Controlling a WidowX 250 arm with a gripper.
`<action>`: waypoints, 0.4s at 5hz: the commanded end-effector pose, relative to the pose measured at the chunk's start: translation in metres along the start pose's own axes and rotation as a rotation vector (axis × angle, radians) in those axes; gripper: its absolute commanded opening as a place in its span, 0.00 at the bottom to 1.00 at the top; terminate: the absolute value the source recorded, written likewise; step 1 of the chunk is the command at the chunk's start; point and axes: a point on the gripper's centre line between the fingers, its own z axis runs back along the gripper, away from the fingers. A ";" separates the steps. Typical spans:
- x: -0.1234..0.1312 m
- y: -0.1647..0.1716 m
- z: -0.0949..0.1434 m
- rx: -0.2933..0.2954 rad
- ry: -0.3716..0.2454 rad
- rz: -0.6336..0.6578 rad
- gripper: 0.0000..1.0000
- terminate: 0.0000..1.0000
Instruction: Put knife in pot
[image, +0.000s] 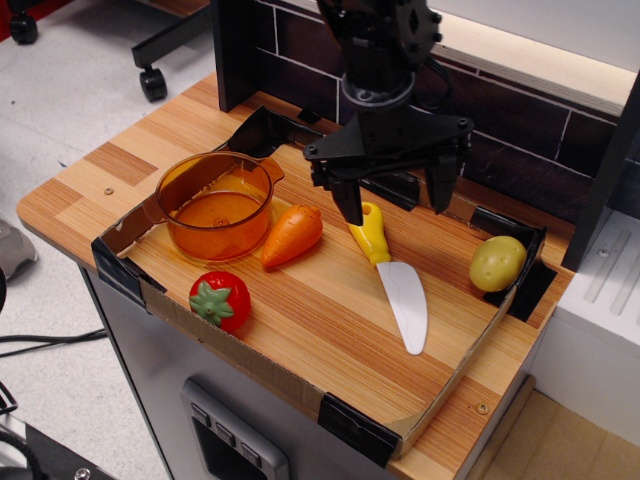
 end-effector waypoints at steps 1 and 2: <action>0.016 -0.010 0.004 0.047 -0.033 0.076 1.00 0.00; 0.023 -0.015 0.004 0.091 -0.025 0.131 1.00 0.00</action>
